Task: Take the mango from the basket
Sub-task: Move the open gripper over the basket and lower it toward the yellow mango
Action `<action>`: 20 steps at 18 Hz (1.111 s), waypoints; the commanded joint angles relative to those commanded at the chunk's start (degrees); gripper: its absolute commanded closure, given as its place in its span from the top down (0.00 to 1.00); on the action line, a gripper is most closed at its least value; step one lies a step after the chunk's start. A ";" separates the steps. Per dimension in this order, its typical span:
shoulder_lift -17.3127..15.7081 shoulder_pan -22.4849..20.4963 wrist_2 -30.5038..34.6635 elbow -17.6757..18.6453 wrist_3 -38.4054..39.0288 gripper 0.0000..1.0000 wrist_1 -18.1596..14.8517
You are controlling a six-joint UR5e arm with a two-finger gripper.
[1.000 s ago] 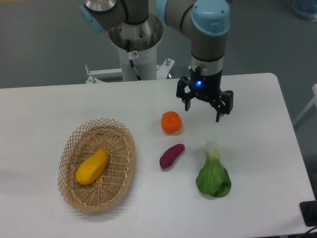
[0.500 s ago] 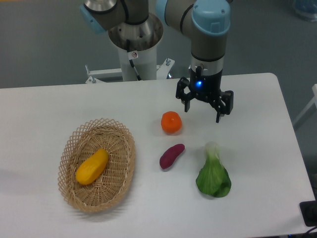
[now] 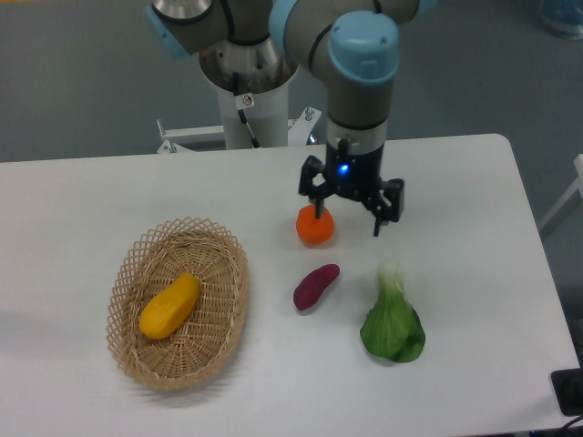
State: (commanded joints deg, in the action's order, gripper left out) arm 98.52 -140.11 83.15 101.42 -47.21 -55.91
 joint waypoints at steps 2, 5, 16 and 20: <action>1.23 3.08 0.00 0.79 3.25 1.00 3.16; 2.11 7.21 0.00 1.24 9.14 1.00 5.64; 8.26 20.57 -0.18 1.06 16.98 1.00 6.17; 10.81 23.74 -0.44 1.41 17.77 1.00 7.65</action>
State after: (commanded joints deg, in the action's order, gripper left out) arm 109.33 -116.38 82.71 102.83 -29.45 -48.26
